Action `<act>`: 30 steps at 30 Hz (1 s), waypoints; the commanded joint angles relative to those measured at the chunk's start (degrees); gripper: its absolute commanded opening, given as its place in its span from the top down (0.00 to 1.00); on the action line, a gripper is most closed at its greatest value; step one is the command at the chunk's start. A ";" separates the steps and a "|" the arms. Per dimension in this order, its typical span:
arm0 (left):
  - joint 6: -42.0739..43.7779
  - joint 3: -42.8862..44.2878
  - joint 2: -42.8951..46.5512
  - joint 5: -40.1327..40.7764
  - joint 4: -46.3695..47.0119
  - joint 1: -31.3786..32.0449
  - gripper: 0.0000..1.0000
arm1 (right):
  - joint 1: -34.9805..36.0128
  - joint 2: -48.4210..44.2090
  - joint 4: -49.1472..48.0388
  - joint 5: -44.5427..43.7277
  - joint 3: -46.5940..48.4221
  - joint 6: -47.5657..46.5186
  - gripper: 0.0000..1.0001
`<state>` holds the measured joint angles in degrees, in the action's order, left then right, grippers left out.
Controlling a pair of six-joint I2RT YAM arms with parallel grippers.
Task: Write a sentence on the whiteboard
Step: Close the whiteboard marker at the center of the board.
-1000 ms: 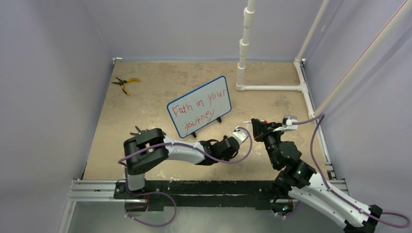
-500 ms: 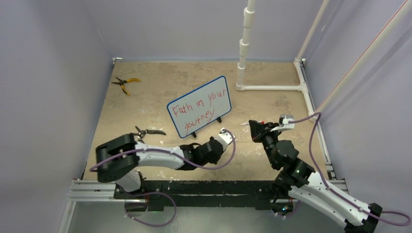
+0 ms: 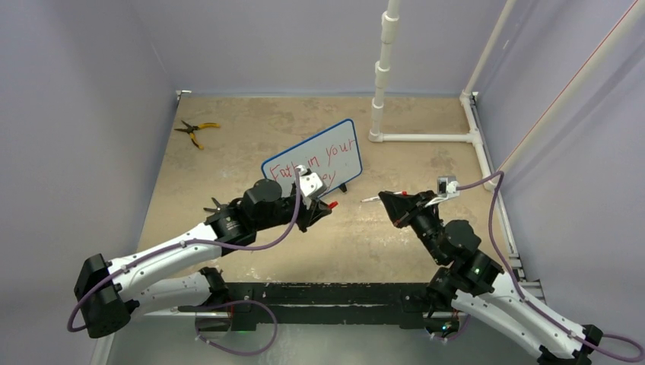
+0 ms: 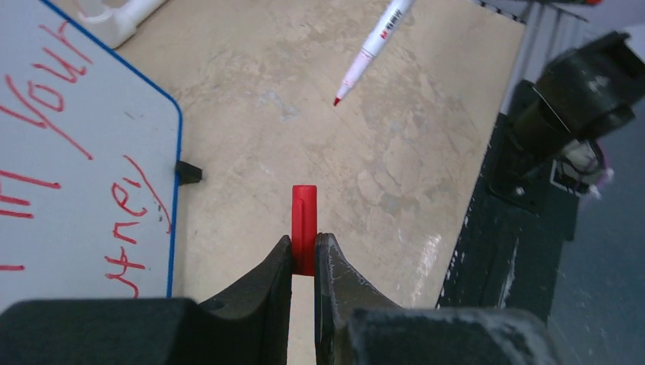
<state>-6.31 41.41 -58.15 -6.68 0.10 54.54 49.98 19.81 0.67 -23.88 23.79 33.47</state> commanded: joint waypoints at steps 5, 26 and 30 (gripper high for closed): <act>8.09 1.60 1.51 -17.01 -7.02 -2.79 1.00 | 0.12 2.36 -6.85 13.57 4.98 3.00 1.00; 7.32 -1.07 7.71 -18.99 -3.60 -3.43 1.00 | -0.23 5.93 -10.61 23.35 5.30 7.66 1.00; 7.29 -1.14 7.77 -18.99 -3.48 -3.42 1.00 | -0.32 6.28 -10.87 23.79 5.39 7.67 1.00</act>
<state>1.15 40.71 -50.46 -24.18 -5.26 51.40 49.82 26.20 -7.55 -1.69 27.86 40.53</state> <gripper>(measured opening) 0.114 0.122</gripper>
